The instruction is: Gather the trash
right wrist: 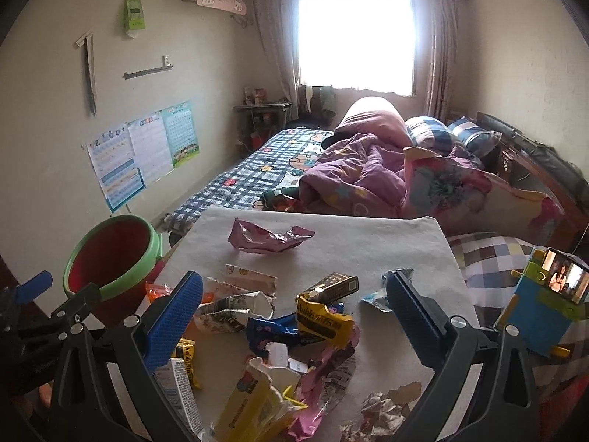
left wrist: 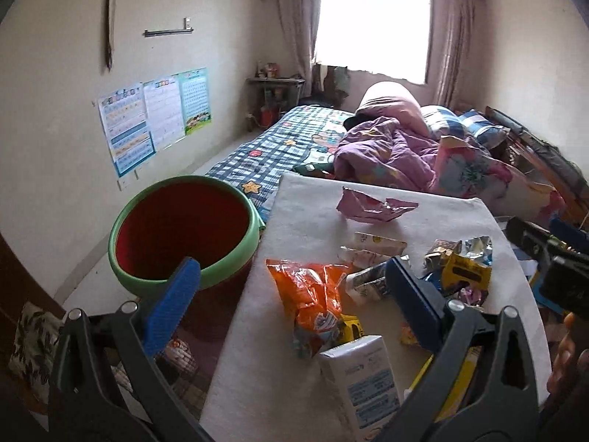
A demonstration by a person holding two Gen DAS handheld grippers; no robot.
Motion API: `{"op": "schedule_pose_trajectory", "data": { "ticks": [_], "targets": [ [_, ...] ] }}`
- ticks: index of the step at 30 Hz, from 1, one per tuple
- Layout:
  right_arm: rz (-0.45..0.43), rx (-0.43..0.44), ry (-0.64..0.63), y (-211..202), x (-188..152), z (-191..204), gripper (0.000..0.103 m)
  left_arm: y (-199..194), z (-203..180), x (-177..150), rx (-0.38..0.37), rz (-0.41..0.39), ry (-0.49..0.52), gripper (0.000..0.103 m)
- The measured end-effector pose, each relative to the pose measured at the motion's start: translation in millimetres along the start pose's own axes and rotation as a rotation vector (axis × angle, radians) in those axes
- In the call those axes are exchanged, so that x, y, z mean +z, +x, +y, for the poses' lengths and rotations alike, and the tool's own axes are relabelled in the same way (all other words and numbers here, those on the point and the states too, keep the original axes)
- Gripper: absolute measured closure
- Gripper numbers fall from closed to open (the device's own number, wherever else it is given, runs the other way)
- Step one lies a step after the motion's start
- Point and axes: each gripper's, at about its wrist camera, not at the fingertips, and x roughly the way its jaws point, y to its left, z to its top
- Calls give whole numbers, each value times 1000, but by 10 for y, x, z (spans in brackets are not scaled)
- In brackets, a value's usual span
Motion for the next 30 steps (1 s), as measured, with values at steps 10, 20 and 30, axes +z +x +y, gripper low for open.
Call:
{"op": "schedule_pose_trajectory", "data": {
  "ticks": [10, 20, 30],
  "targets": [
    [11, 3, 5, -3, -98, -135, 7, -4, -30, -77, 43, -17, 4, 4],
    [52, 46, -15, 82, -139, -309, 7, -37, -237, -201, 28, 29, -9, 4],
    [31, 58, -12, 13, -97, -486, 7, -49, -390, -245, 20, 62, -20, 7]
  ]
}}
